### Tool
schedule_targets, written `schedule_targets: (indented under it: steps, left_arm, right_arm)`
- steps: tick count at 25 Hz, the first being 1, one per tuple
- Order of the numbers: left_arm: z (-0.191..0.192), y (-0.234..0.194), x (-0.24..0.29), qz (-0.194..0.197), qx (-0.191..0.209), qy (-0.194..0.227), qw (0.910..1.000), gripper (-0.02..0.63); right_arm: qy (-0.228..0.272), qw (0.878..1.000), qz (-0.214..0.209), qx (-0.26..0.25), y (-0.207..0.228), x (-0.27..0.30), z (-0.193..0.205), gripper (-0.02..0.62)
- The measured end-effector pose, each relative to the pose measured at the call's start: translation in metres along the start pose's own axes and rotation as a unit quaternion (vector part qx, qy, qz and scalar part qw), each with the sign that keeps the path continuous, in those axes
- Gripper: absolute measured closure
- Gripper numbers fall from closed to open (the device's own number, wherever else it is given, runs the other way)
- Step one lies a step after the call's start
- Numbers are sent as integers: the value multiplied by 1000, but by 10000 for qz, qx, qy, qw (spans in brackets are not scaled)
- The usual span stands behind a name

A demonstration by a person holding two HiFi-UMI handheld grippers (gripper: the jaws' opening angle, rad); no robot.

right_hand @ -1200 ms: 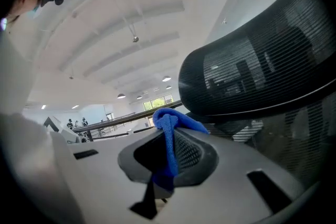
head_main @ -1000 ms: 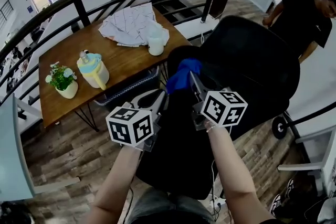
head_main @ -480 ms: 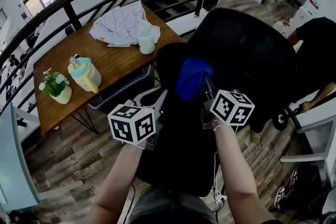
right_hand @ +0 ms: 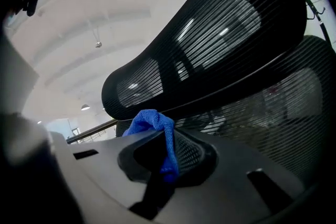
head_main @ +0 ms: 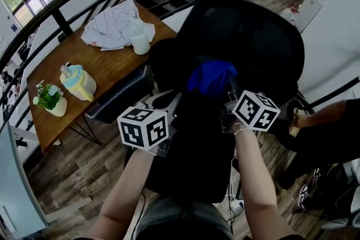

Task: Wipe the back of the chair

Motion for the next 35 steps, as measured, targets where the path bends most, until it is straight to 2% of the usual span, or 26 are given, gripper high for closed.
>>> schedule_targets:
  steps: [12,24,30,35]
  left_arm:
    - [-1,49,36,573,134,-123,9982,568]
    - [-4,104,77,1190,302,-272,9921,568]
    - [-2,130,90,1462,396,-352,9878,568]
    - [0,133,91,1524,398,-376,9868,568]
  right_arm:
    - [624,9952,726,181,66,-65,-47,551]
    - [1261,9798,1510,371,136,-140,-94,551]
    - [1467,9714,1791,527,159,-169,-100,551]
    - [1540,9688,1858,556,160,-178,-101,551]
Point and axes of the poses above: the fingertips, and each gripper's own axes: x forward along the fingers, y to its right, z out of its underside, the point moved 1 cm from there along -x, backward along the fingers, and after that the axes turned 12 degrees about x, right-handed, at the moved point
